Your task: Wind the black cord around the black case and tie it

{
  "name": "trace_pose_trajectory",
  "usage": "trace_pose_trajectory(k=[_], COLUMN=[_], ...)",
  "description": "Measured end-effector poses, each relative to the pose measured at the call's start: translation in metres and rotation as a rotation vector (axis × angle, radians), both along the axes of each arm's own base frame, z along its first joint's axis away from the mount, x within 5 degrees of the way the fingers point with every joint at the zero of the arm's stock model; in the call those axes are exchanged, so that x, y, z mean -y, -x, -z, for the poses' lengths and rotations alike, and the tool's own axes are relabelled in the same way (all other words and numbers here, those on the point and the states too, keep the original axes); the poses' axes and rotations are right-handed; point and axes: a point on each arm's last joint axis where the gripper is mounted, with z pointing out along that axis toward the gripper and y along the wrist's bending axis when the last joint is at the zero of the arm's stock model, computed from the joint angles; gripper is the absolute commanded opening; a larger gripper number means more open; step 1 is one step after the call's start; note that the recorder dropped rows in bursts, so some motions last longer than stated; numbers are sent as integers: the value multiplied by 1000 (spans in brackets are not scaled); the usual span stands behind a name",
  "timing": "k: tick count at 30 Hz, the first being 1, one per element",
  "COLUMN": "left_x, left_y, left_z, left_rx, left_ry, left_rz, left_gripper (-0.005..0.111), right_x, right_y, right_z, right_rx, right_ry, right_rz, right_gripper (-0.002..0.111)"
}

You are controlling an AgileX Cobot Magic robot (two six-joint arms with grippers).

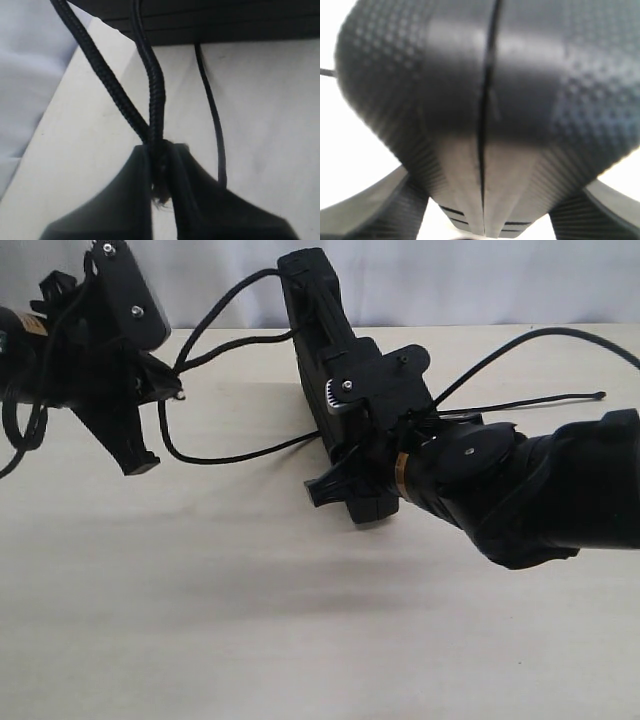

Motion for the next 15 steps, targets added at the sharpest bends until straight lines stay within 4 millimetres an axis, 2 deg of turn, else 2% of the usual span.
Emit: trace_pose_trajectory(k=[9, 15], left_x=[4, 5], left_y=[-4, -4], left_z=[28, 29], left_rx=[-144, -139], left_ry=[-23, -36], left_rz=[23, 54], left_gripper=[0, 0], right_x=[0, 0], right_y=[0, 0], right_z=[0, 0], right_rx=[0, 0], right_ry=[3, 3], right_rz=[-4, -4], right_gripper=[4, 4])
